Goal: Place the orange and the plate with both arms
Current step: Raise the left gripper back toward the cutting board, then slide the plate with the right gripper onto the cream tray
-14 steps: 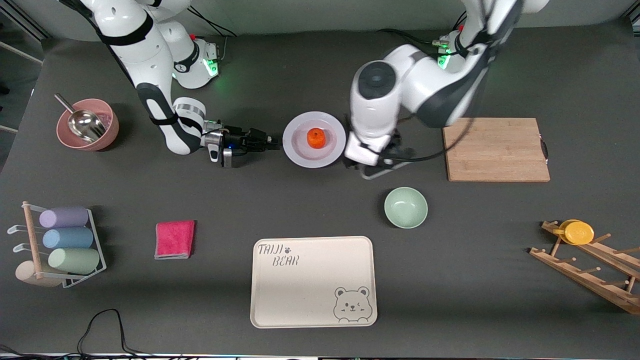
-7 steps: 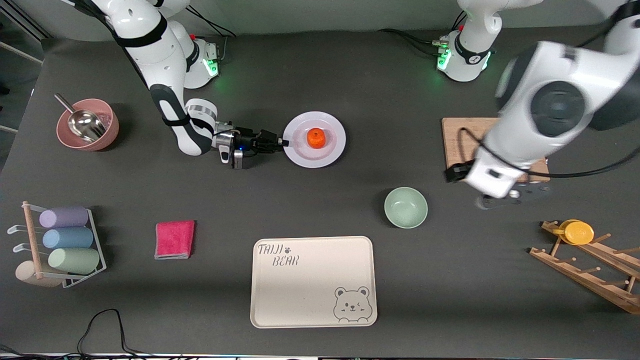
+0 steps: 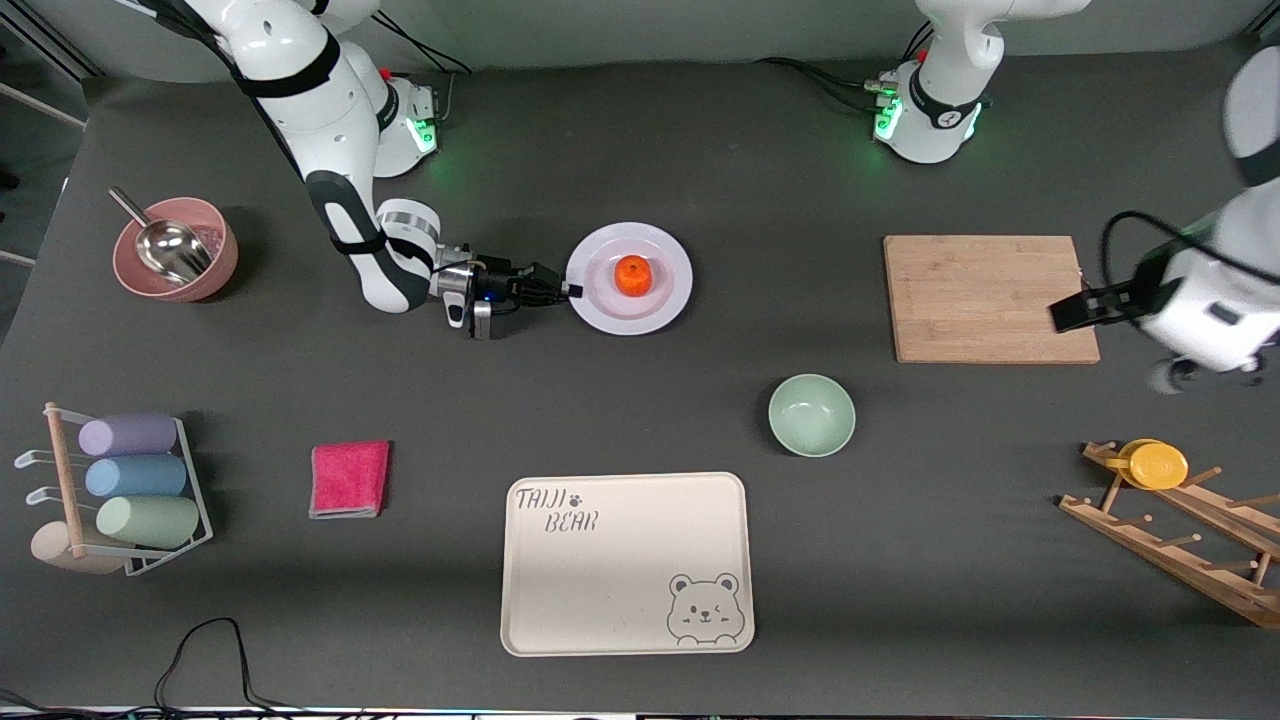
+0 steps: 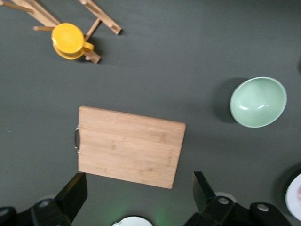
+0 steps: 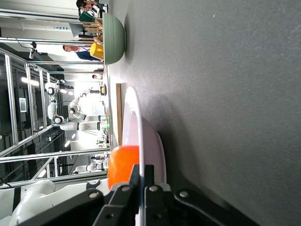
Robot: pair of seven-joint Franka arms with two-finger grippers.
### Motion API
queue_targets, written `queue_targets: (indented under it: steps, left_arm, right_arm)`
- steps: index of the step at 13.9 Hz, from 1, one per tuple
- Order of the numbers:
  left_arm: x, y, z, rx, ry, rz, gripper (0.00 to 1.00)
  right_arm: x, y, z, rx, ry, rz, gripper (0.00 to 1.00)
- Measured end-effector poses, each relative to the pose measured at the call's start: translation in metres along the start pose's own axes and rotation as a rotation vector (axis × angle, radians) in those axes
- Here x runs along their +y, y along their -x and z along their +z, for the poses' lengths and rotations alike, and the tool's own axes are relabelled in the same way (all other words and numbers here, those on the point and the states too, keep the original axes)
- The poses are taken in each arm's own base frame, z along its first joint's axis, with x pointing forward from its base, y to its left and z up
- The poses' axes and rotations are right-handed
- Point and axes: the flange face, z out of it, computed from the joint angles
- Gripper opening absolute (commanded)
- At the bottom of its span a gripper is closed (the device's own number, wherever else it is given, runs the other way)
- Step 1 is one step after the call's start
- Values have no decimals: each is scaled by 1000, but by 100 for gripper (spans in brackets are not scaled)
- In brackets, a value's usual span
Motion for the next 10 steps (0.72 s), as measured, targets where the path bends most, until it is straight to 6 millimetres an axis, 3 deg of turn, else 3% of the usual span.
queue_targets:
  steps: [2,6,10]
  left_arm:
    - [-23,8,3,1,11,-5,100]
    - [-22,17,5,13,22,6,100]
    - [-11,18,5,12,27,31,100]
  right_arm:
    - [-1,-1,1,1,-2,-3,0]
    - [-12,-16,-1,23,-21,-27,0]
    - [-63,-47,-14,20,-73,-48,0]
